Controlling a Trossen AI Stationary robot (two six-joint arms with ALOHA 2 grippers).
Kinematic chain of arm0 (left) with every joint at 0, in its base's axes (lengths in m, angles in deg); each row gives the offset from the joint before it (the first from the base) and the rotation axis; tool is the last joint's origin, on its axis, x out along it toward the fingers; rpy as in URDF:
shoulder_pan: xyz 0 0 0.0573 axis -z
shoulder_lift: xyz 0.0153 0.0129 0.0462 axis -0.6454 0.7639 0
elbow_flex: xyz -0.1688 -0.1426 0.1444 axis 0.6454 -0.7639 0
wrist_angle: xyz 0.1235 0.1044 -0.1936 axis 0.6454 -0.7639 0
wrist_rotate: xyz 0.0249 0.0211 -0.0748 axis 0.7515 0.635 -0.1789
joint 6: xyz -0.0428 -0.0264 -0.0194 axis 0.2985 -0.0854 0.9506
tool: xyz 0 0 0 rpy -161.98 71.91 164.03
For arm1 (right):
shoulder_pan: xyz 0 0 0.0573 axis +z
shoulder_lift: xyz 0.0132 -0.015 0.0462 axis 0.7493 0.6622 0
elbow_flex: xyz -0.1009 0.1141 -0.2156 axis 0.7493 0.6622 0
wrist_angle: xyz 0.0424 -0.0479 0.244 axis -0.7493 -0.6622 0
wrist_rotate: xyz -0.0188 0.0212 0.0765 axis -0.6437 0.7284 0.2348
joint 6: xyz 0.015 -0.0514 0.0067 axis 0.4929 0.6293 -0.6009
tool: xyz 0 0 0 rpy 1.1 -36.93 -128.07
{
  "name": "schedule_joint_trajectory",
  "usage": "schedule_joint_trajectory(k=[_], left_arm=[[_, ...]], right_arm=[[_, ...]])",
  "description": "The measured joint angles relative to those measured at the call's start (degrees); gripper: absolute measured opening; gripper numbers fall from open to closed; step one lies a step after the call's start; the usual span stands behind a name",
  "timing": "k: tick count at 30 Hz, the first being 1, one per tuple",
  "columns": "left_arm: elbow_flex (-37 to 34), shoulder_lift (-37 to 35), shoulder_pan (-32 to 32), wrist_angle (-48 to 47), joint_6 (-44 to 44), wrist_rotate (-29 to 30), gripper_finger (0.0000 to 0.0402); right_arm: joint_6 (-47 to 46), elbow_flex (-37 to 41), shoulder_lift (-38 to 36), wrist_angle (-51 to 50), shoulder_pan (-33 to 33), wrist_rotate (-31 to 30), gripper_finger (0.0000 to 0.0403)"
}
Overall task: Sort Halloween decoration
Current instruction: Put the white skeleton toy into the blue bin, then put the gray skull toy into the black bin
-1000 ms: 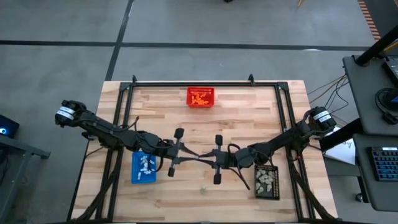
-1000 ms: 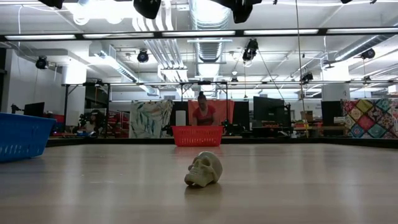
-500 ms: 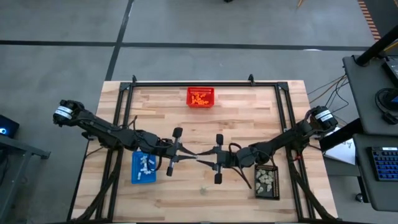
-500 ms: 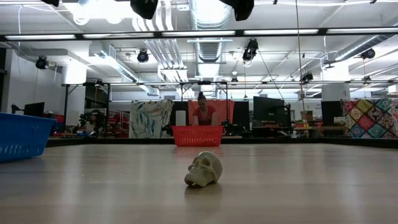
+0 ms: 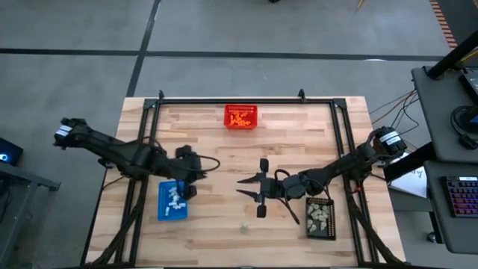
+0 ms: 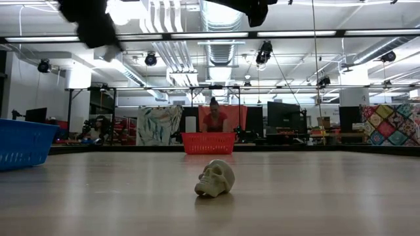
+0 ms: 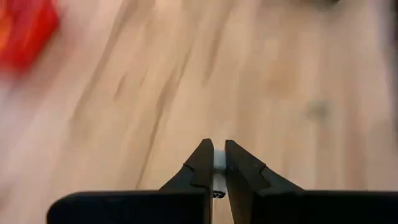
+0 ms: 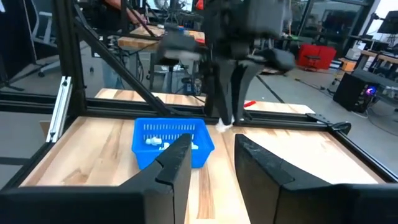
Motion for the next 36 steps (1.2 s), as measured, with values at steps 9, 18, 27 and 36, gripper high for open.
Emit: schedule_joint_trajectory(k=[9, 18, 27, 36], left_arm=[[3.9, 10.1, 1.1, -31.5, 21.1, -8.9, 0.0002], [3.6, 19.9, 2.8, -32.4, 20.7, -17.9, 0.0002], [3.6, 22.6, 3.3, -33.1, 19.0, -18.0, 0.0030], [3.6, 22.6, 3.3, -33.1, 18.9, -18.0, 0.0064]], right_arm=[[-0.6, 0.0, 0.0, -0.5, -0.1, 0.1, 0.0109], [-1.2, -0.1, 0.0, -1.4, -0.1, 0.1, 0.0105], [-1.5, -0.1, 0.0, -1.8, -0.1, 0.1, 0.0107], [-4.4, -0.1, 0.0, -3.0, -0.1, 0.1, 0.0105]])
